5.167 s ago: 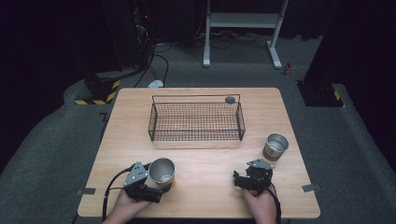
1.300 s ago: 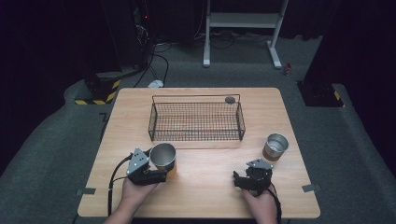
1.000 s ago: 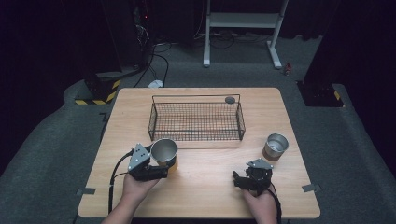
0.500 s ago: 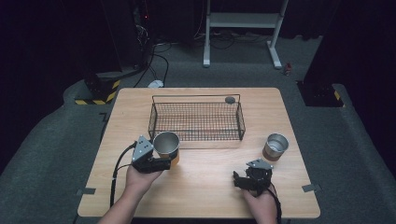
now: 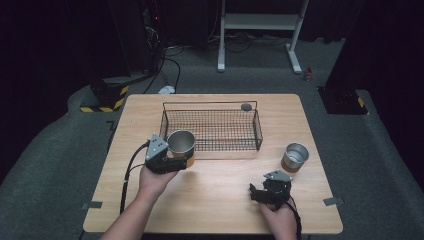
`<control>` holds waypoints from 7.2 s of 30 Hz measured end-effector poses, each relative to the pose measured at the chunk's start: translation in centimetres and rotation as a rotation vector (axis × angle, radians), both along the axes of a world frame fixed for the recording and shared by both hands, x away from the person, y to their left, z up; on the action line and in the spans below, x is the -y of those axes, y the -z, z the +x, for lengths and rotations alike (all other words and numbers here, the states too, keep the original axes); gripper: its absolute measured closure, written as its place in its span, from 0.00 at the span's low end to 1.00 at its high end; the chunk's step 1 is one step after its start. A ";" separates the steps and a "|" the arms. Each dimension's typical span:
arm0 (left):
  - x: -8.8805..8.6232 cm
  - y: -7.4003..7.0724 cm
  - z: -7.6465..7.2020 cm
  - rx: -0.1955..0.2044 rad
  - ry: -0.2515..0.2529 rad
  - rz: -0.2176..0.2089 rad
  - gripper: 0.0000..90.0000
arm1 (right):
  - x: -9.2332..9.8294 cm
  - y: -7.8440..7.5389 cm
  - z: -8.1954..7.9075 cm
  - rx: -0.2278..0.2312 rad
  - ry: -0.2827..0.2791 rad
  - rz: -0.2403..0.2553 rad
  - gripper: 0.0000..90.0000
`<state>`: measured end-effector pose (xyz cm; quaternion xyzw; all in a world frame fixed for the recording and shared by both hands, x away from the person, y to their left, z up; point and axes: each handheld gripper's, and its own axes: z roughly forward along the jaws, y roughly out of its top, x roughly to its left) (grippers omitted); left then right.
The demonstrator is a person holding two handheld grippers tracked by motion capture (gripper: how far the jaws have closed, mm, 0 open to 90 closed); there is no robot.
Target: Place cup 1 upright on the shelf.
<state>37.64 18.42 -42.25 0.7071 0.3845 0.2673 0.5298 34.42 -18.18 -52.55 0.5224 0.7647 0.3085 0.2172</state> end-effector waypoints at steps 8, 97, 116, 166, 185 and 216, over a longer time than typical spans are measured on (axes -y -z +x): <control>0.0 -1.4 1.3 0.015 -0.013 -0.001 0.15 | 0.0 0.0 0.0 0.000 0.000 0.000 0.10; 3.0 3.2 13.4 -0.205 -0.155 0.056 0.15 | 0.0 0.0 -0.1 0.004 -0.006 -0.002 0.11; 2.6 4.0 13.7 -0.210 -0.180 0.084 0.15 | -0.1 0.0 -0.1 0.002 -0.006 -0.002 0.11; 1.1 2.7 10.5 -0.210 -0.170 0.164 0.00 | -0.1 0.0 -0.2 0.001 -0.005 0.000 0.11; -1.3 2.3 5.4 -0.197 -0.121 0.115 0.00 | -0.1 0.0 -0.2 0.001 -0.005 0.000 0.11; -10.3 8.9 -2.2 -0.328 -0.113 0.205 0.01 | -0.1 0.0 -0.2 0.001 -0.005 0.000 0.11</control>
